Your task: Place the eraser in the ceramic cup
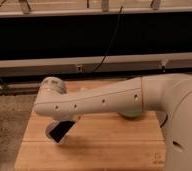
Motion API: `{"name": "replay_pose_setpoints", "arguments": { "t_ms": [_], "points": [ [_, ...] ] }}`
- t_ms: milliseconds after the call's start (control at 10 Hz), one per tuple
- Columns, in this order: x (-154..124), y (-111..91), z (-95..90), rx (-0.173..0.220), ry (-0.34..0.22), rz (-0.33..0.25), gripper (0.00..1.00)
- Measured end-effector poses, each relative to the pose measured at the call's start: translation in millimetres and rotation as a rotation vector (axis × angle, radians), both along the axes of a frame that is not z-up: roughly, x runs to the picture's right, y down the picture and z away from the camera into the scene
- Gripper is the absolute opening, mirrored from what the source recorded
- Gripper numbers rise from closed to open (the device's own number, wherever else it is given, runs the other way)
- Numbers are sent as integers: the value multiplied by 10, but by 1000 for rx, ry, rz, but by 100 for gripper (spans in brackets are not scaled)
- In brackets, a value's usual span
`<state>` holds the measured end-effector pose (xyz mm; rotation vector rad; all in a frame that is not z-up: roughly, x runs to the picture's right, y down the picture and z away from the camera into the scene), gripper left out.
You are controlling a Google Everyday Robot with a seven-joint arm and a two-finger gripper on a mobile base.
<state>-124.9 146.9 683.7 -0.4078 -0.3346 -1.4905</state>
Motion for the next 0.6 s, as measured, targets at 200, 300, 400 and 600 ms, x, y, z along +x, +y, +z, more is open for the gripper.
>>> {"name": "replay_pose_setpoints", "arguments": {
  "t_ms": [200,300,400,600],
  "points": [
    [-24,-13,2,3,-5,-3,1],
    [-75,-17,4,6,-14,-8,1],
    [-86,-30,7,10,-18,-8,1],
    [-87,-39,16,13,-20,-10,1]
  ]
}}
